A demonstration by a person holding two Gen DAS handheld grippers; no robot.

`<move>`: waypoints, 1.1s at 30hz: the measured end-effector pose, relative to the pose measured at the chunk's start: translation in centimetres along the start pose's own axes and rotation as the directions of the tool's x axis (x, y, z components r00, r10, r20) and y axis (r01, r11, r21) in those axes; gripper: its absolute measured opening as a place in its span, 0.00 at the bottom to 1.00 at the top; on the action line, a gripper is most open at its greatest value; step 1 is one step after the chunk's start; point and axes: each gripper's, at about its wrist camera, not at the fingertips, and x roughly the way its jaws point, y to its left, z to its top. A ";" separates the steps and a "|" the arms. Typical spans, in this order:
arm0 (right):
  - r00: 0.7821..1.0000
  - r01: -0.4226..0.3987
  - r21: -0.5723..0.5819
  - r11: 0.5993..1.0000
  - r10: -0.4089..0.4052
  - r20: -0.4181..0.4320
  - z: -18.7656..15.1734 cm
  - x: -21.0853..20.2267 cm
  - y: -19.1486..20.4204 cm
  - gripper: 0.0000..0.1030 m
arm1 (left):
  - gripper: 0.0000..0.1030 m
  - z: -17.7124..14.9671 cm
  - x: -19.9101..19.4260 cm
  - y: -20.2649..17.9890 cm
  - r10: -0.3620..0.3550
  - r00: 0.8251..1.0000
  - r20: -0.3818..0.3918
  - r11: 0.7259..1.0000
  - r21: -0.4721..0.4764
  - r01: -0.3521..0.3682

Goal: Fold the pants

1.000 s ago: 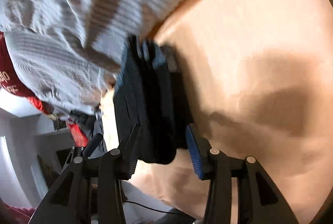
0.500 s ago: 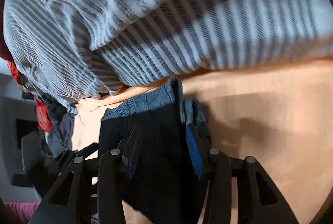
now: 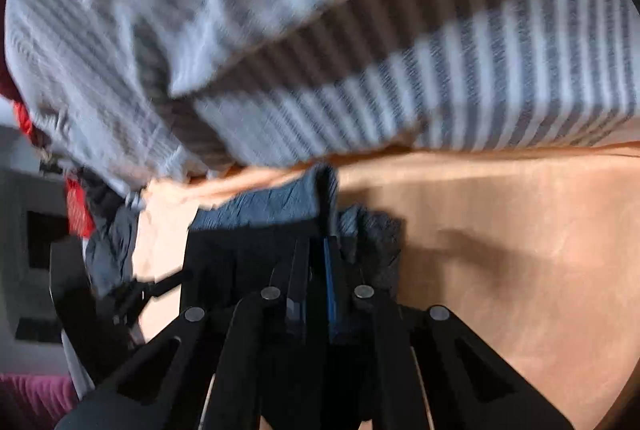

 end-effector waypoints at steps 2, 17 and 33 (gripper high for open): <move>1.000 -0.029 0.031 0.999 0.028 0.007 0.5 0.1 -0.5 0.08 | 0.70 -0.2 0.5 -0.3 0.004 1.000 -0.006 1.000 0.014 -0.003; 0.988 -0.104 0.029 0.994 0.107 -0.109 1.1 2.9 0.2 0.04 | 0.70 0.5 0.7 0.7 -0.017 1.000 0.016 1.000 -0.014 0.017; 0.997 -0.006 0.206 0.979 0.023 -0.080 -2.7 0.1 -3.0 0.05 | 0.70 -0.9 2.8 -1.2 -0.066 0.998 -0.001 0.997 0.036 0.066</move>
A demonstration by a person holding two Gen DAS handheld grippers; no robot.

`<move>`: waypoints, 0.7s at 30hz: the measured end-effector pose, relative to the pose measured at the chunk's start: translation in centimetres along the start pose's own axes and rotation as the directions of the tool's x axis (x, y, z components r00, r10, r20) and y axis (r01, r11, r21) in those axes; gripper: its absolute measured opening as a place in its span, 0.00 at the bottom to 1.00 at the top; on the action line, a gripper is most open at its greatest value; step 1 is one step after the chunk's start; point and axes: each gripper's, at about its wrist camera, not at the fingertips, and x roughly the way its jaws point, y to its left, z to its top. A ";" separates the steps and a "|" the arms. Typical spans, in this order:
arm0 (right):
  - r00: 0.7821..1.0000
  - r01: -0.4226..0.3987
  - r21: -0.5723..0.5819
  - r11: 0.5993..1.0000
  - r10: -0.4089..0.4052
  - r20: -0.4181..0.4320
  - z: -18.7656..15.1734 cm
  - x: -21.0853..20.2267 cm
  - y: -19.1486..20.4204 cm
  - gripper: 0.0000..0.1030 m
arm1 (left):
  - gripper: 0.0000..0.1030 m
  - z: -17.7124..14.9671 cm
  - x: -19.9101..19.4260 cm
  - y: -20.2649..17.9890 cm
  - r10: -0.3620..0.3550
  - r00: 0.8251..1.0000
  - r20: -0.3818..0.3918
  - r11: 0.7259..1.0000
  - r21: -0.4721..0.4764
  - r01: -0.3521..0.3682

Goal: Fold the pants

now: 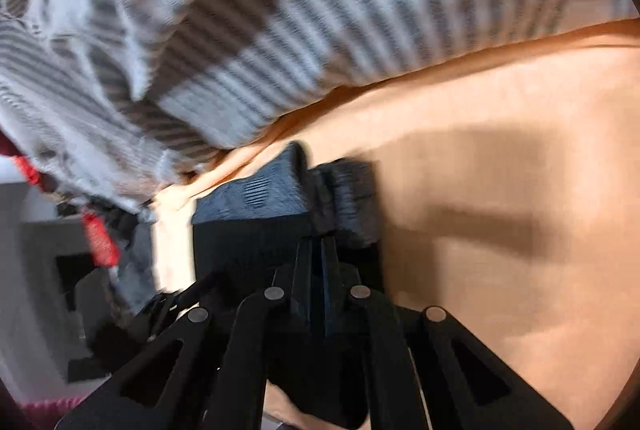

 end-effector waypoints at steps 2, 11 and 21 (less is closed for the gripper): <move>0.999 0.003 0.018 1.000 -0.004 0.045 -0.3 -0.9 0.2 0.08 | 0.70 -0.5 -0.1 0.6 -0.017 1.000 -0.006 1.000 -0.010 0.017; 0.999 0.008 -0.147 0.989 -0.001 0.048 -0.9 0.3 5.6 0.08 | 0.79 -0.6 1.0 1.6 -0.025 1.000 -0.005 0.997 -0.074 0.024; 1.000 -0.009 -0.032 0.999 0.008 -0.020 -3.4 2.5 1.8 0.04 | 0.79 -1.2 1.5 3.2 -0.049 0.999 -0.017 0.993 -0.111 0.047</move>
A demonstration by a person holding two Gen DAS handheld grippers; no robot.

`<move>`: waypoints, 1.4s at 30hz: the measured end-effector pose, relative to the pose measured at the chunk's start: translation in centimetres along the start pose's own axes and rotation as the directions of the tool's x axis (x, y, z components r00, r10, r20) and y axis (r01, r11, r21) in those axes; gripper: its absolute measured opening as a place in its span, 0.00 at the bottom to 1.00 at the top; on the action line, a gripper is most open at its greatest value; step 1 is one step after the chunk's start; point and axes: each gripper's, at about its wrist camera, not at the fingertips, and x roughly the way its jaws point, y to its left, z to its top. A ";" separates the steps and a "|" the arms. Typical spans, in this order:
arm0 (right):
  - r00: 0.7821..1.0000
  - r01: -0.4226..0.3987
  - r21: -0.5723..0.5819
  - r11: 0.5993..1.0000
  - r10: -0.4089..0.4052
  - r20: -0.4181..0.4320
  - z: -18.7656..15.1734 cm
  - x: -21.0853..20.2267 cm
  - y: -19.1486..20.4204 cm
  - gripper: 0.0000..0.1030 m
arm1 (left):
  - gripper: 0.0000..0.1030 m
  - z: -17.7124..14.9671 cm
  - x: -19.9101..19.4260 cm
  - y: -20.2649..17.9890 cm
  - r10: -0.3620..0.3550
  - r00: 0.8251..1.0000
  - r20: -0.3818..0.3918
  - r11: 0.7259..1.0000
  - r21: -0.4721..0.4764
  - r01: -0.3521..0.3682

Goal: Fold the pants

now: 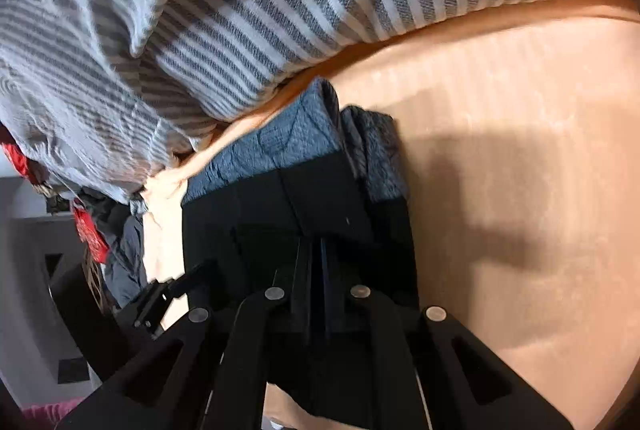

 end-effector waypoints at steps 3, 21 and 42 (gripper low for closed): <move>1.000 0.026 -0.023 0.999 -0.026 -0.004 -0.6 -0.2 0.3 0.04 | 0.79 0.0 -0.4 0.3 -0.002 1.000 -0.009 1.000 -0.006 0.002; 1.000 0.020 0.078 0.997 -0.019 -0.008 -2.1 -1.0 0.0 0.05 | 0.79 -1.3 -2.7 4.3 0.016 1.000 -0.012 0.999 -0.030 -0.017; 0.998 0.047 -0.079 0.996 -0.043 0.051 -2.9 -3.3 1.3 0.60 | 0.79 -1.6 -3.3 18.1 -0.024 0.999 -0.023 0.998 -0.052 0.023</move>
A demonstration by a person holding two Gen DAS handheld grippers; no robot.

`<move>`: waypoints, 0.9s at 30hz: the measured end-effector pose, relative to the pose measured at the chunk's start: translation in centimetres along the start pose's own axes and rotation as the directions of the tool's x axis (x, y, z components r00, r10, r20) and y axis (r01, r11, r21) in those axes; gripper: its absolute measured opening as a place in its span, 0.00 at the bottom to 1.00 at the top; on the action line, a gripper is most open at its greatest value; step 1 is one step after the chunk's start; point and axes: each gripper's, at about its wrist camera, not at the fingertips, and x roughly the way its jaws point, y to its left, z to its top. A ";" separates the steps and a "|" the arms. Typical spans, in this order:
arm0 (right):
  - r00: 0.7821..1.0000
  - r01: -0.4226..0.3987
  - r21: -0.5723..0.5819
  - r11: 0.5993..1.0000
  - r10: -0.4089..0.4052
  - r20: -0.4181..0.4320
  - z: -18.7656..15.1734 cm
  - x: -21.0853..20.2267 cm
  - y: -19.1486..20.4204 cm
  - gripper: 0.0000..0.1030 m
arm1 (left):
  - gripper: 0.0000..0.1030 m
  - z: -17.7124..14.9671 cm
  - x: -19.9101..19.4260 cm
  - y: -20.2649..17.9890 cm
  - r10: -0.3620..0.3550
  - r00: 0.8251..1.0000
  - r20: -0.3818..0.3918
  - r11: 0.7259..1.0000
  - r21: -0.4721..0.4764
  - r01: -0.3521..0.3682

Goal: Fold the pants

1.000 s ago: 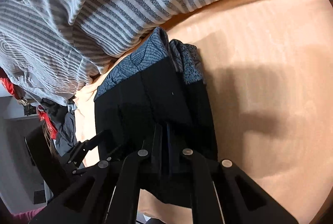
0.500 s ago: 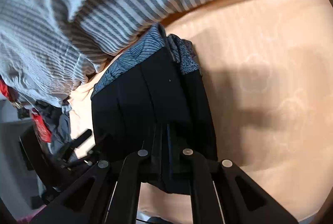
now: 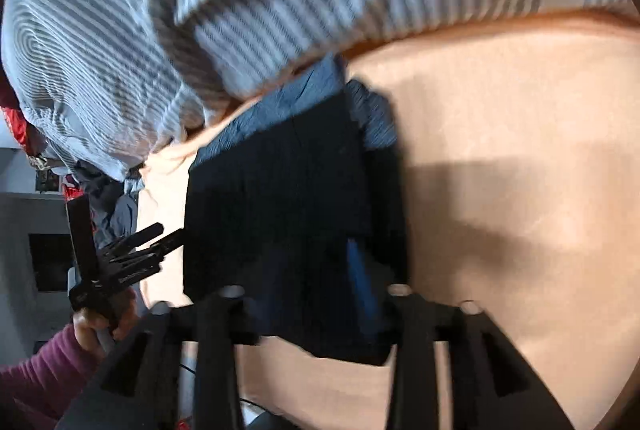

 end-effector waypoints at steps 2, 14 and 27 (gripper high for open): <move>1.000 -0.010 0.009 1.000 0.010 0.006 0.6 -0.5 -1.5 0.71 | 0.79 0.7 1.2 1.2 -0.072 0.997 -0.038 0.997 0.006 0.072; 0.954 -0.236 0.023 0.972 0.236 -0.185 2.1 5.7 -5.6 0.70 | 0.79 1.4 5.5 6.4 -0.346 0.926 -0.153 0.938 -0.036 0.345; 0.919 -0.338 0.024 0.941 0.335 -0.210 3.6 8.0 -5.3 0.74 | 0.88 3.0 7.1 3.8 -0.385 0.909 -0.161 0.919 0.023 0.394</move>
